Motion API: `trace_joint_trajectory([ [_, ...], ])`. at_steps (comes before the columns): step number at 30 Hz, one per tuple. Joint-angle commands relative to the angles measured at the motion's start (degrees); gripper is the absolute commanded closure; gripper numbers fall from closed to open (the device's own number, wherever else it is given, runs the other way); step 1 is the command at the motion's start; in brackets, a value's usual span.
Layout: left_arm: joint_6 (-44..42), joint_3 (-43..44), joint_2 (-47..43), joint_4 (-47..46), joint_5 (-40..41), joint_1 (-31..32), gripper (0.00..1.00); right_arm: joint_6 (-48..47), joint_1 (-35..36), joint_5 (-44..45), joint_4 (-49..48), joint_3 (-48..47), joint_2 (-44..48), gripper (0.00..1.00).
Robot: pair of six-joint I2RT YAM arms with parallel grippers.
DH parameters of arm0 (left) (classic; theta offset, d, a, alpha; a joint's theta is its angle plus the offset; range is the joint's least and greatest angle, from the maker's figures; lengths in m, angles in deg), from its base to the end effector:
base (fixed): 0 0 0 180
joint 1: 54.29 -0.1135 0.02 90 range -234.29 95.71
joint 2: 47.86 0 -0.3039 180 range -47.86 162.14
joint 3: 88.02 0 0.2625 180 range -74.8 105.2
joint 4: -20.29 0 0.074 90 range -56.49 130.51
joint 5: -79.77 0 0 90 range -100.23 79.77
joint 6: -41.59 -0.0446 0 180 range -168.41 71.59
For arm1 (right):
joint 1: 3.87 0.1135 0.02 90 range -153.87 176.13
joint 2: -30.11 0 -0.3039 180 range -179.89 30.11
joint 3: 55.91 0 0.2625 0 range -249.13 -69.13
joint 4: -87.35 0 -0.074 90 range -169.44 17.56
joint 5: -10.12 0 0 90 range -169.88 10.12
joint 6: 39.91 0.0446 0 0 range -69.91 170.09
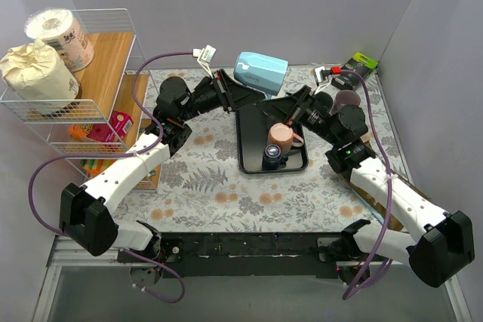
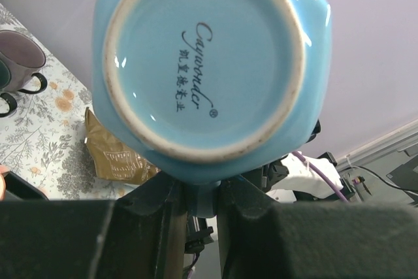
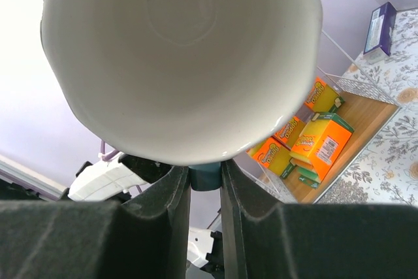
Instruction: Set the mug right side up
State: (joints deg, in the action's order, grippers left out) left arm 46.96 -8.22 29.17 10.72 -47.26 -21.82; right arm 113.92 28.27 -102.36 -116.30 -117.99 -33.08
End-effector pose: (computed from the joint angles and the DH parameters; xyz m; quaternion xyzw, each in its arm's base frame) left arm 0.2564 -0.1950 0.4458 -0.0992 0.6363 -0.7510 0.1459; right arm 0.2041 0.1484 0.4238 -0.0072 0.5682 0.6785 0.4656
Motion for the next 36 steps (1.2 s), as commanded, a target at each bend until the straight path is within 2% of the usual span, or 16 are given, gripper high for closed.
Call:
trace_joint_trajectory([
  [1, -1.7, -0.5, -4.7, -2.3, -1.6, 0.4, 0.92, -2.9, -1.1, 7.6, 0.0, -2.5, 2.2, 0.99],
  [2, -1.8, -0.6, -4.8, -2.2, -1.5, 0.4, 0.91, -3.2, -1.1, 7.7, 0.7, -2.7, 2.3, 0.99],
  [4, -2.0, -0.8, -4.8, -2.0, -1.0, 0.4, 0.76, -3.5, -1.1, 8.3, 1.0, -2.5, 2.7, 0.99],
  [5, -2.0, -0.9, -4.8, -2.1, -0.9, 0.4, 0.72, -3.5, -1.1, 8.5, 1.1, -2.4, 2.8, 0.99],
  [8, -2.0, -1.2, -4.6, -2.2, -0.8, 0.4, 0.68, -3.8, -1.1, 8.4, 1.4, -2.3, 3.1, 0.99],
  [23, -2.9, -2.6, -4.7, -1.2, 0.6, 0.4, 0.6, -4.6, -1.1, 9.6, 1.4, -1.0, 4.1, 0.99],
  [30, -3.4, -3.6, -5.2, -0.8, 1.4, 0.4, 0.46, -5.1, -1.1, 9.8, 0.7, -0.8, 4.8, 0.99],
  [36, -3.9, -3.4, -5.1, -0.1, 1.6, 0.4, 0.42, -5.5, -1.1, 10.1, 1.0, -1.0, 4.9, 0.99],
])
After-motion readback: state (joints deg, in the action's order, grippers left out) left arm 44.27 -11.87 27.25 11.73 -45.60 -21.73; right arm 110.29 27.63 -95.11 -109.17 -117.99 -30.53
